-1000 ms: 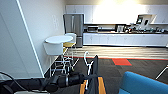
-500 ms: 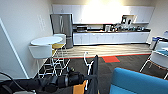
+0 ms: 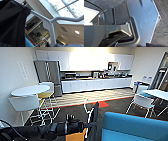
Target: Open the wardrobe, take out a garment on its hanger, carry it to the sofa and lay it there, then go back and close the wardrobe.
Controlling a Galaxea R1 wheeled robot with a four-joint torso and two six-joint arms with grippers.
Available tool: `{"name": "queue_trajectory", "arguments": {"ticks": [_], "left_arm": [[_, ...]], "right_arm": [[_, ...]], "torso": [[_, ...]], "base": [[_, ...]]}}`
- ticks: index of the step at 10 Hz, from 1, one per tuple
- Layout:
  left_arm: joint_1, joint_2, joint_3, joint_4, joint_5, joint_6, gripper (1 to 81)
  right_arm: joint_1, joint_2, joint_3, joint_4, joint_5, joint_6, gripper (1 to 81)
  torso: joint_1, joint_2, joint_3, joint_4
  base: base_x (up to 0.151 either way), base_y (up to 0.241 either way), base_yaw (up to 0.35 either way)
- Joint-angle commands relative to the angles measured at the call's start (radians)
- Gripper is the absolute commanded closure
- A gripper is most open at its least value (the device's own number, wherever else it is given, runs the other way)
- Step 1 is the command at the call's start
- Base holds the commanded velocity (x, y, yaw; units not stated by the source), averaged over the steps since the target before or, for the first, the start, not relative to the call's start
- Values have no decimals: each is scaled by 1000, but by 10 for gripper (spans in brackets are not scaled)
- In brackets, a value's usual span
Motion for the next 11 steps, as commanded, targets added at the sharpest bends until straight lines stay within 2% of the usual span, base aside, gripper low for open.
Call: {"name": "queue_trajectory", "arguments": {"ticks": [1,11], "left_arm": [[-134,-5,44,40,-46,17,811],[-130,-6,51,41,-26,21,811]], "right_arm": [[26,14,9,-8,-53,-5,10],[24,14,9,-8,-53,-5,10]], "torso": [[0,0,0,0],[0,0,0,0]], "base": [[0,0,-317],[0,0,-317]]}}
